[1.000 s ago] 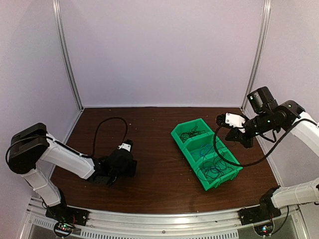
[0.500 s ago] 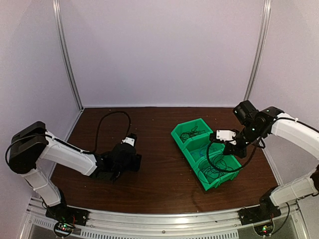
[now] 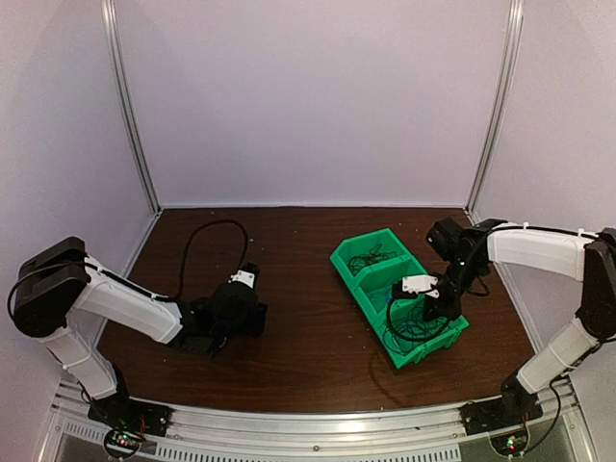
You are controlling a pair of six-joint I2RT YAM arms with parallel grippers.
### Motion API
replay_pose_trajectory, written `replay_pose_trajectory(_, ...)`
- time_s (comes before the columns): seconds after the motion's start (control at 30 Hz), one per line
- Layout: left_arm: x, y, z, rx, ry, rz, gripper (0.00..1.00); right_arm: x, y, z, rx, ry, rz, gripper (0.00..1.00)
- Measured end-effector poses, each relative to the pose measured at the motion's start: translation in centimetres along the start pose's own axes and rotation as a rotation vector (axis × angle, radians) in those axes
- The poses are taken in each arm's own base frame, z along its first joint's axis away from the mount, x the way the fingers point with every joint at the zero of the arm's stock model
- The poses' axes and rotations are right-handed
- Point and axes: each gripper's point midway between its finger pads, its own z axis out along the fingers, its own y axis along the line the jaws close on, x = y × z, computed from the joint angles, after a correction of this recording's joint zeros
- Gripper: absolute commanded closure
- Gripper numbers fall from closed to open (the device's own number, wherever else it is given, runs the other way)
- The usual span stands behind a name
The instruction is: Untangle the cables
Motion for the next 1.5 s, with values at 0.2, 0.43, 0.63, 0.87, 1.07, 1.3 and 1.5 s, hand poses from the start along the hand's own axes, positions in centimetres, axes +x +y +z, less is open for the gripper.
replay_pose_trajectory(0.2, 0.1, 0.1, 0.0, -0.005, 0.000, 0.001, 0.45, 0.4, -0.3, 1.9, -0.038, 0.033, 0.013, 0.99)
replay_pose_trajectory(0.43, 0.1, 0.2, 0.0, -0.008, -0.002, 0.003, 0.45, 0.0, -0.6, 0.5, -0.034, 0.046, 0.003, 0.65)
replay_pose_trajectory(0.63, -0.2, 0.3, -0.1, -0.011, -0.009, 0.005, 0.45, -4.1, -1.5, -5.1, 0.060, -0.046, -0.077, 0.54)
replay_pose_trajectory(0.87, -0.1, 0.5, -0.4, -0.014, -0.004, -0.004, 0.46, -4.7, 4.9, -2.5, -0.050, 0.000, -0.204, 0.54)
replay_pose_trajectory(1.07, -0.5, 0.9, -1.1, -0.011, -0.011, -0.028, 0.46, -4.9, 6.3, -0.2, -0.098, 0.003, -0.161, 0.51)
replay_pose_trajectory(1.3, -0.5, 1.1, -1.4, -0.012, -0.012, -0.044, 0.46, -6.2, 5.9, 1.7, -0.121, -0.037, -0.094, 0.42)
replay_pose_trajectory(1.5, -0.4, 1.1, -1.4, -0.012, -0.011, -0.050, 0.46, -6.2, 6.3, 2.6, -0.150, -0.049, -0.061, 0.41)
